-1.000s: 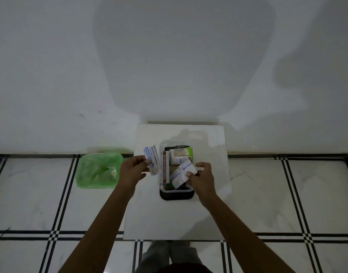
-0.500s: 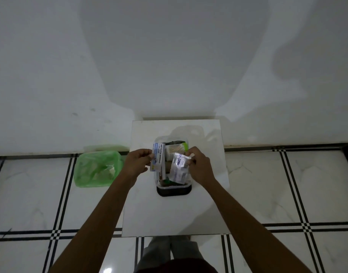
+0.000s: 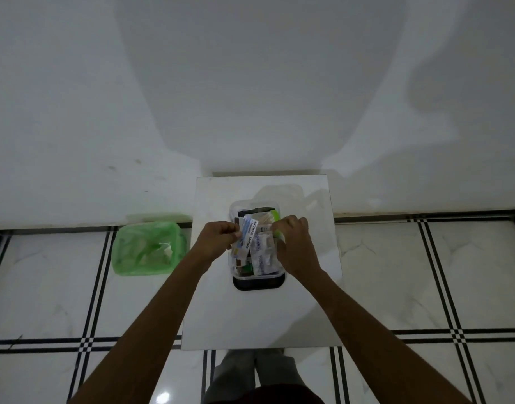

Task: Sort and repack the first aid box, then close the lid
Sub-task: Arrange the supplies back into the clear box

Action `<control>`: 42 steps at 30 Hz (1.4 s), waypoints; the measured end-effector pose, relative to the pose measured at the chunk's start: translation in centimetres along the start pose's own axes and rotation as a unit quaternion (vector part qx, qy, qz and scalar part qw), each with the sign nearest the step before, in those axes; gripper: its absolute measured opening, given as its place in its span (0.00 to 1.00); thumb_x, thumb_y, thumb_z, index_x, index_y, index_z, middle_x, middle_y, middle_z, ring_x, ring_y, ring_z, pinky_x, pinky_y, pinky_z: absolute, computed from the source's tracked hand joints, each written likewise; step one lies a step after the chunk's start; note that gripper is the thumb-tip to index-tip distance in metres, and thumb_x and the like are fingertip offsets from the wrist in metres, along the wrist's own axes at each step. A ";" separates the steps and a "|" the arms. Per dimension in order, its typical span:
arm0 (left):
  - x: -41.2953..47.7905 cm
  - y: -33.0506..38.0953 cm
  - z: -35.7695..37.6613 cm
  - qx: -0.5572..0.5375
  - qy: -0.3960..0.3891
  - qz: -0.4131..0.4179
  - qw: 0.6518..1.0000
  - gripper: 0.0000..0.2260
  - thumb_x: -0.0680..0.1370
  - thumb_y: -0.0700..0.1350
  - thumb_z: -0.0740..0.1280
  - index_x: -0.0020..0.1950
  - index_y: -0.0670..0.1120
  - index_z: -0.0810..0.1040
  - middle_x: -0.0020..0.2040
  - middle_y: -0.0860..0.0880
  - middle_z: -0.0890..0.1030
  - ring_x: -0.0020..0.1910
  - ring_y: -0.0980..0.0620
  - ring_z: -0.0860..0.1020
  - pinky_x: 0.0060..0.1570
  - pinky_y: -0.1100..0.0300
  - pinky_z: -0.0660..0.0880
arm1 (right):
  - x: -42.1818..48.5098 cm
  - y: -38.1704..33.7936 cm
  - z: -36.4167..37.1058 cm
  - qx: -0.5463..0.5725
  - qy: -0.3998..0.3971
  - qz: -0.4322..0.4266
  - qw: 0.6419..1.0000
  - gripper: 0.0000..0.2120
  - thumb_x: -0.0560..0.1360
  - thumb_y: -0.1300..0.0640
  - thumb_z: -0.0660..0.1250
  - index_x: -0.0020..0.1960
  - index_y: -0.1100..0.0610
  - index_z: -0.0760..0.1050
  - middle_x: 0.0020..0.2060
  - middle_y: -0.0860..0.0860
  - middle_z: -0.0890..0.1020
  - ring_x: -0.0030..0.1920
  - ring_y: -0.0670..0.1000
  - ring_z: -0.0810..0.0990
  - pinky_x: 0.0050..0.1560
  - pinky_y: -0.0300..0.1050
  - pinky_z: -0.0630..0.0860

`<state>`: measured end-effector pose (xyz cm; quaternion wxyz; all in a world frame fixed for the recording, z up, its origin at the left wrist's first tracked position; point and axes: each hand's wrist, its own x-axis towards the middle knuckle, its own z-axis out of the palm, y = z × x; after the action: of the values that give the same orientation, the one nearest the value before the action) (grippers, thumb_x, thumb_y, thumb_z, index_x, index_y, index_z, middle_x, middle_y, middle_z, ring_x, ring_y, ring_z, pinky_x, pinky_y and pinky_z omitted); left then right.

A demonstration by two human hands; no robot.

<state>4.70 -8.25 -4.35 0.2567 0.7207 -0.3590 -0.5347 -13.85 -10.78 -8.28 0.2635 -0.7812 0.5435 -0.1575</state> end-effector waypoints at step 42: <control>-2.4 -7.5 -2.4 0.078 0.070 0.082 0.991 0.13 0.78 0.33 0.59 0.51 0.51 0.74 0.40 0.51 0.81 0.33 0.63 0.81 0.30 0.56 0.81 | -1.3 4.8 1.0 0.233 -0.080 0.336 0.909 0.06 0.74 0.61 0.66 0.40 0.60 0.70 0.36 0.53 0.74 0.40 0.53 0.74 0.36 0.40 0.70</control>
<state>8.41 -1.79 -7.84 0.2669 0.7423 -0.4385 -0.4306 -17.51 -10.63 -11.83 0.5175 -0.4790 0.6990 -0.1188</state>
